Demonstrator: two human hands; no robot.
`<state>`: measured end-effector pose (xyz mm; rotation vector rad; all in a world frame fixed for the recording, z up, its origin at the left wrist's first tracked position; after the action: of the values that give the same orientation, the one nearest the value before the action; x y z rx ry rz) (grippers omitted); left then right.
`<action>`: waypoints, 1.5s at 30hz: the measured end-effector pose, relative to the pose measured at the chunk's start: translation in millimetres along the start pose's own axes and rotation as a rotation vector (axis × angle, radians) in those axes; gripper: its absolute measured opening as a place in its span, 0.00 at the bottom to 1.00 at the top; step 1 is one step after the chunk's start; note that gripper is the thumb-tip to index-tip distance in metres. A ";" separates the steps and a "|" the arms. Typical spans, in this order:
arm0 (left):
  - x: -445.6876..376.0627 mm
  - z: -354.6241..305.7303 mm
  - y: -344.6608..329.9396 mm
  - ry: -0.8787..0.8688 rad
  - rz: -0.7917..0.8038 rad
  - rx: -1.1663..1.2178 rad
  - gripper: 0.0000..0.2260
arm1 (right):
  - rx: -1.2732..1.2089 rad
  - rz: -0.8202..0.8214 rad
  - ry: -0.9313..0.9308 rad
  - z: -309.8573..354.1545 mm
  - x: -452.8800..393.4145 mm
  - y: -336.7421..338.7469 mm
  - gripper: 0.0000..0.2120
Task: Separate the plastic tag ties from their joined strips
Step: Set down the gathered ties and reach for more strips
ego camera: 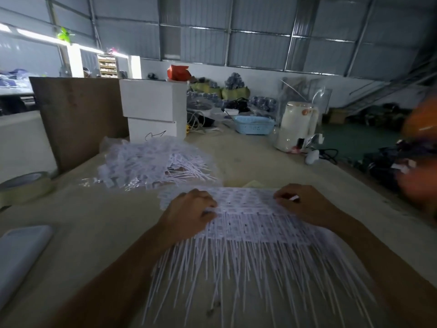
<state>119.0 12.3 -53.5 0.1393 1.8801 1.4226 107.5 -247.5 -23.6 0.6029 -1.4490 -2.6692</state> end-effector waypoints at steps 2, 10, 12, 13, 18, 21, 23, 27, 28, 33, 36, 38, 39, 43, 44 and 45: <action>-1.4 0.3 0.5 0.030 -0.014 0.014 0.09 | 0.057 0.032 -0.048 -22.1 10.6 -8.1 0.07; -2.5 -7.4 -6.3 0.044 0.018 0.012 0.13 | 0.232 0.014 0.087 -17.5 19.7 -20.9 0.12; -1.6 -7.1 -4.0 0.043 -0.001 0.013 0.14 | 0.264 -0.004 0.071 -15.2 21.1 -20.2 0.12; -1.1 -7.7 -1.2 0.039 -0.020 0.028 0.13 | 0.265 -0.013 0.071 -13.4 21.5 -18.3 0.12; -1.8 -14.6 26.0 -0.012 -0.172 0.056 0.11 | 0.107 -0.135 0.052 -4.3 27.0 10.4 0.08; -1.3 -17.6 45.3 -0.045 -0.257 0.073 0.14 | -0.008 -0.158 -0.027 -5.0 30.9 25.6 0.09; 0.0 -19.0 55.0 -0.053 -0.298 0.052 0.14 | -0.090 -0.156 -0.045 -4.3 32.3 30.3 0.07; 3.1 -21.1 60.7 -0.033 -0.307 0.041 0.12 | -0.032 -0.181 -0.071 -7.8 34.9 36.5 0.11; 3.1 -21.3 60.9 -0.034 -0.306 0.038 0.12 | -0.009 -0.191 -0.081 -9.7 35.1 37.5 0.11; 2.8 -14.8 60.6 -0.027 -0.323 0.026 0.12 | -0.047 -0.199 -0.156 -18.5 35.1 34.4 0.13; 4.9 -2.1 56.5 0.007 -0.322 0.007 0.11 | -0.205 -0.186 -0.200 -22.6 37.5 29.8 0.12; 6.1 6.7 54.6 0.019 -0.324 0.006 0.11 | -0.278 -0.192 -0.200 -21.9 38.8 28.6 0.10; 7.3 10.6 54.9 0.027 -0.332 0.013 0.11 | -0.318 -0.204 -0.189 -19.9 39.4 28.1 0.10; 13.9 20.6 63.5 0.085 -0.393 0.079 0.12 | -0.564 -0.243 -0.164 -9.1 41.7 20.1 0.09; 14.7 21.4 67.0 0.086 -0.410 0.121 0.12 | -0.619 -0.241 -0.172 -7.3 42.4 16.6 0.09; 15.9 21.6 70.9 0.083 -0.434 0.158 0.12 | -0.670 -0.231 -0.181 -5.8 43.2 12.7 0.09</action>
<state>96.8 63.6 -2.2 -0.2435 1.9419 0.9986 67.8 -268.9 -29.7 0.4908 -0.4388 -3.1822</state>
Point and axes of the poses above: each hand's wrist, its own x-axis away from the middle knuckle, its own y-axis out of the back of the hand, z = x × y, the point moved 8 cm from there along -x, towards the middle knuckle, and after that the axes turned 4 degrees about -x, right-handed, at the moved point
